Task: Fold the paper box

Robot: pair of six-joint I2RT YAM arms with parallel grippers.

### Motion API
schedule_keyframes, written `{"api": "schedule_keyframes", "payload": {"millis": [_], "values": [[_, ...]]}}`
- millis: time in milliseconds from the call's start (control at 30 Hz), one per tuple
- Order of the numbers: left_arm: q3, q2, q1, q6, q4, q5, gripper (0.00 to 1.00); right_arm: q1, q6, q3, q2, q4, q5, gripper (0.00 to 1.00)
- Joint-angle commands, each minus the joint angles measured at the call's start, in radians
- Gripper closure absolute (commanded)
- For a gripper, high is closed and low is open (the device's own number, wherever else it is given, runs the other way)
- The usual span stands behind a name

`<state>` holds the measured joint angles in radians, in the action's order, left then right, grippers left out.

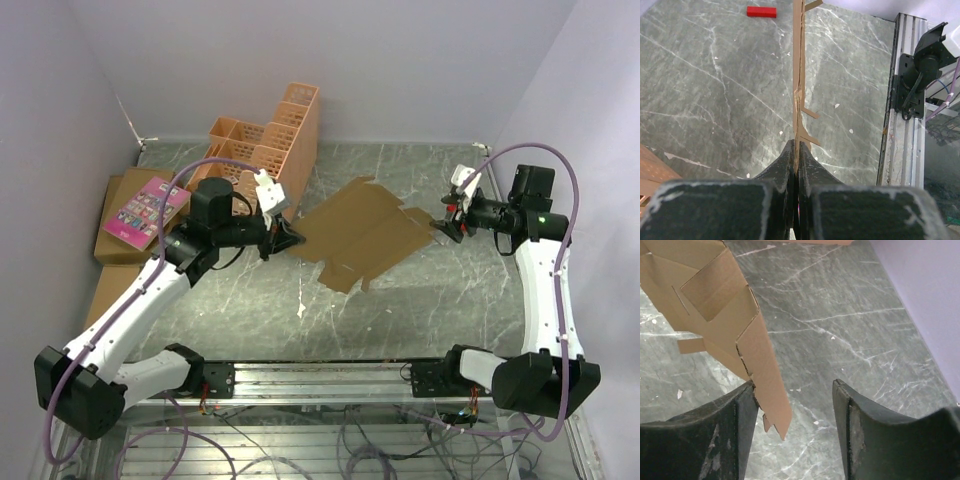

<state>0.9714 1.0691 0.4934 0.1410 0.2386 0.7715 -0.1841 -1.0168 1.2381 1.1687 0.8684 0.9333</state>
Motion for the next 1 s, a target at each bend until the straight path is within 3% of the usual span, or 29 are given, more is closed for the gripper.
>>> {"api": "schedule_keyframes", "payload": {"millis": [0,133,233,267,333,400,500,633,767,833,967], "values": [[0.057,0.021,-0.011,0.050,0.025,0.033,0.93,-0.005,-0.008,-0.033,-0.019,-0.038,-0.008,0.46],[0.093,0.038,-0.011,0.078,0.065,0.052,0.93,-0.004,-0.007,-0.049,-0.006,-0.043,-0.001,0.59],[0.104,0.038,-0.010,0.083,0.077,0.047,0.93,-0.005,0.012,-0.054,0.000,-0.058,0.005,0.62],[0.104,0.036,-0.011,0.076,0.074,0.043,0.93,-0.005,0.027,-0.051,0.000,-0.064,0.004,0.57],[0.100,0.034,-0.021,0.028,0.051,0.029,0.93,-0.009,0.061,-0.027,0.001,-0.056,0.009,0.36],[0.093,0.040,-0.040,-0.034,0.022,0.031,0.93,-0.020,0.097,0.011,-0.004,-0.023,0.046,0.21],[0.047,0.034,-0.082,-0.171,-0.079,0.049,0.93,-0.063,0.217,0.031,-0.031,-0.059,0.125,0.12],[-0.024,-0.002,-0.127,-0.337,-0.246,0.051,0.93,-0.122,0.517,-0.081,-0.084,-0.295,0.199,0.06],[-0.015,-0.038,-0.147,-0.400,-0.285,0.030,0.93,-0.193,0.797,-0.198,-0.108,-0.511,0.248,0.05],[-0.008,-0.053,-0.152,-0.448,-0.317,0.028,0.93,-0.211,0.974,-0.298,-0.120,-0.698,0.284,0.03],[-0.015,-0.074,-0.154,-0.572,-0.436,0.043,0.93,-0.209,1.425,-0.552,-0.168,-1.238,0.290,0.01]]}}
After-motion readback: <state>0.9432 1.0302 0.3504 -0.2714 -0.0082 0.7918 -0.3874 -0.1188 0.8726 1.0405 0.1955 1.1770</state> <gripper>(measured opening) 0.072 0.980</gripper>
